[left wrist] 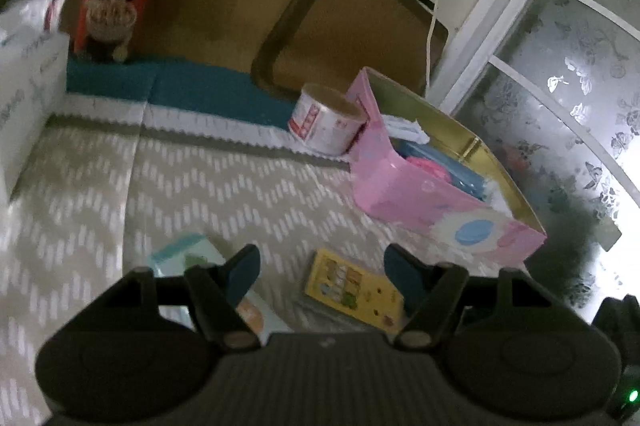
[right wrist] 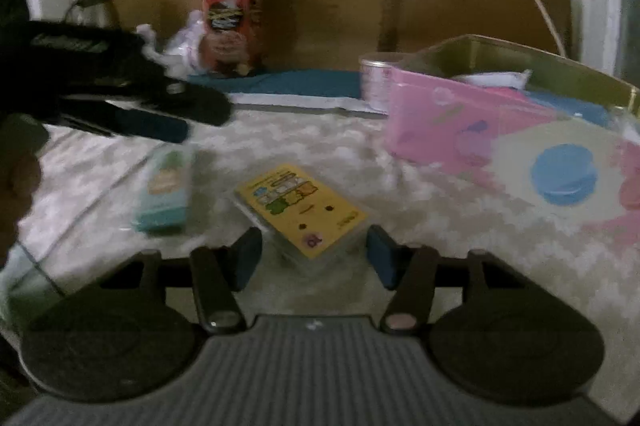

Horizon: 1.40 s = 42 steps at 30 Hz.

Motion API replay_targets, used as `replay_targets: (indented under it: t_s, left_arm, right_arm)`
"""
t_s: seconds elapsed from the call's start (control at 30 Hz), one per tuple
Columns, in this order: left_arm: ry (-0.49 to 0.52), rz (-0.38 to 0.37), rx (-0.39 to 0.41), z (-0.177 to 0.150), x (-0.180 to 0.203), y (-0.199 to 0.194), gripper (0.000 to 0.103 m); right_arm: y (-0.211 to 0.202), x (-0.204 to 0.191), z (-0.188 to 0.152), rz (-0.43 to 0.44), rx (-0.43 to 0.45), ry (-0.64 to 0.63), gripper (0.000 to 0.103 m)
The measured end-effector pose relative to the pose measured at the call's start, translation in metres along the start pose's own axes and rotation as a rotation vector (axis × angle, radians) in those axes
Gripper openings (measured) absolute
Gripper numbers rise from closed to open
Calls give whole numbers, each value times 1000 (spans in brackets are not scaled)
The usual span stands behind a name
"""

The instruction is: Organize soft objects

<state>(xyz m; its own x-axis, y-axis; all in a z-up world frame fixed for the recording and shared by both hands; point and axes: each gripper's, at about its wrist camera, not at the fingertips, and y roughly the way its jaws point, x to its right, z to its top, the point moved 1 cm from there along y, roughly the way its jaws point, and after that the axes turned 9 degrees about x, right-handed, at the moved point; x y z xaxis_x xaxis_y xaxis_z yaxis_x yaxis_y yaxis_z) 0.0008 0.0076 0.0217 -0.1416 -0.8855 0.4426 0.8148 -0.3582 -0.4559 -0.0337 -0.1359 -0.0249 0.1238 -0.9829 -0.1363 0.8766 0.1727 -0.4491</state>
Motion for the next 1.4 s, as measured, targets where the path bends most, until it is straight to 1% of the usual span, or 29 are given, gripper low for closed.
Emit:
replay_targets:
  t_s: [0.03, 0.1, 0.17, 0.23, 0.27, 0.33, 0.37, 0.4, 0.43, 0.47, 0.53, 0.57, 0.6, 0.63, 0.67, 0.7, 0.73, 0.77, 0.8, 0.87, 0.97, 1.03, 1.13, 1.2, 1.27, 1.33, 1.37, 1.4]
  left_arm:
    - [-2, -2, -14, -2, 1, -1, 70]
    - [-2, -20, -42, -4, 4, -2, 70]
    - [-4, -47, -70, -7, 9, -2, 70]
    - [-7, -84, -105, -9, 16, 3, 70]
    - [-9, -101, -124, -11, 19, 6, 70]
    - [-9, -114, -151, -14, 24, 12, 70]
    - [-8, -111, -166, -16, 25, 15, 73]
    - [-12, -104, -178, -18, 25, 17, 74]
    - [-20, -102, -187, -19, 25, 19, 74]
    - [-31, -104, -197, -20, 24, 20, 74]
    - [-59, -103, -204, -20, 22, 25, 77]
    - [-73, -99, -204, -20, 20, 27, 77]
    - [-92, -99, -204, -18, 17, 29, 75]
    - [-118, -95, -208, -17, 14, 34, 70]
    - [-141, -91, -214, -15, 11, 38, 54]
    - [-159, -93, -226, -13, 9, 43, 45]
    - [-165, -101, -236, -11, 10, 47, 32]
    - [-159, -114, -237, -8, 14, 49, 31]
    - [-147, -132, -224, -3, 20, 50, 31]
    - [-88, -160, -185, 13, 38, 50, 31]
    - [1, -206, -128, 36, 69, 62, 32]
    - [29, -226, -115, 46, 85, 78, 33]
    - [64, -231, -118, 56, 105, 108, 35]
    - [81, -209, -122, 60, 114, 131, 38]
    - [107, -162, -113, 62, 121, 150, 43]
    - [137, -104, -99, 62, 125, 167, 45]
    - [155, -72, -90, 62, 127, 171, 45]
    - [172, -53, -78, 61, 128, 173, 47]
  right_arm:
    - [0, -3, -1, 17, 6, -18, 61]
    - [-1, -4, -2, 17, 26, -83, 65]
    - [-1, 2, 1, 0, 72, -140, 83]
    - [1, 9, 3, 55, 75, -162, 88]
    - [4, 11, 5, 93, 66, -178, 88]
    - [12, 9, 4, 133, 46, -226, 86]
    - [15, 6, 3, 146, 21, -230, 77]
    - [17, 8, 5, 160, 19, -203, 63]
    - [20, 11, 8, 174, 6, -166, 62]
    - [20, 13, 9, 169, 4, -123, 62]
    - [18, 16, 7, 148, 21, -57, 62]
    - [16, 19, 7, 148, 30, -4, 62]
    - [15, 24, 5, 158, 36, 69, 62]
    - [10, 30, 3, 178, 42, 139, 62]
    - [8, 34, 1, 203, 45, 197, 61]
    - [7, 37, 0, 231, 46, 245, 61]
    - [6, 39, -2, 246, 52, 273, 61]
    - [3, 38, -2, 240, 59, 272, 61]
    - [0, 37, -1, 219, 76, 251, 61]
    - [-12, 36, 8, 175, 133, 197, 61]
    - [-24, 41, 26, 109, 234, 150, 61]
    - [-27, 47, 37, 44, 292, 118, 61]
    - [-24, 64, 48, -55, 336, 98, 61]
    - [-18, 77, 52, -111, 341, 91, 61]
    - [-8, 92, 54, -162, 327, 92, 61]
    - [5, 104, 55, -218, 306, 81, 61]
    - [11, 108, 55, -251, 297, 75, 61]
    - [22, 111, 56, -307, 283, 58, 61]
